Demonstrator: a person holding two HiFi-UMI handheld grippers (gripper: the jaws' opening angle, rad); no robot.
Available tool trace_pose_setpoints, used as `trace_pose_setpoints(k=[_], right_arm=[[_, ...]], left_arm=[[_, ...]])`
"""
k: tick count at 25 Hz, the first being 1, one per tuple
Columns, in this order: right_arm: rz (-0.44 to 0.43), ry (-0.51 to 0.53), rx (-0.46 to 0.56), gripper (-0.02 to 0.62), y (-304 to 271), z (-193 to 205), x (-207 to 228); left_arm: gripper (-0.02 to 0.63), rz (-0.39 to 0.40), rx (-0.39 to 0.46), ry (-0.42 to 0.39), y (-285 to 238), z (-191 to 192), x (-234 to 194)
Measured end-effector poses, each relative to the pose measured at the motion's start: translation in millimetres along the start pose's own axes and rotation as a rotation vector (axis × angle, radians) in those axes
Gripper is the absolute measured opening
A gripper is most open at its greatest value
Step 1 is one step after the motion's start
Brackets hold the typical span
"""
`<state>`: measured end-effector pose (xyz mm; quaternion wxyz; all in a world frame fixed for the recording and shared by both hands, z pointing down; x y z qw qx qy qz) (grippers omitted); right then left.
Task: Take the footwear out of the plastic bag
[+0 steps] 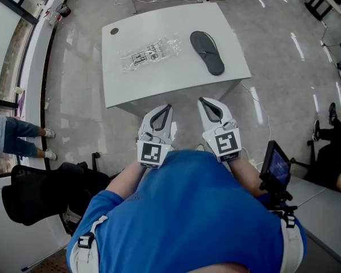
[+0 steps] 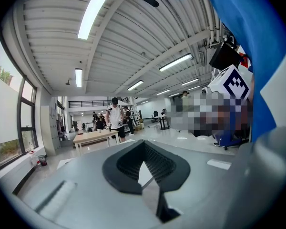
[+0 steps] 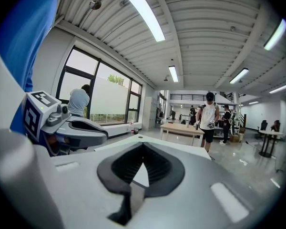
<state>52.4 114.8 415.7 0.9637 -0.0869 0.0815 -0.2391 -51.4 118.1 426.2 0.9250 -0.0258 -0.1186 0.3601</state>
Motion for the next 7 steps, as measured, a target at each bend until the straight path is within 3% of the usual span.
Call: trace_pose_setpoints(k=[7], right_arm=[[-0.003, 0.001, 0.004, 0.003, -0.6, 0.3, -1.2]], left_arm=[[0.006, 0.003, 0.003, -0.007, -0.1, -0.5, 0.3]])
Point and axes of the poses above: the fingertips, and each gripper's own axes: y backward along the fingers, x to its right, z out of its underside, the point moved 1 cm from there along y, backward along the fingers, and after that the axes turned 3 degrees about z, right-handed, at the moved point
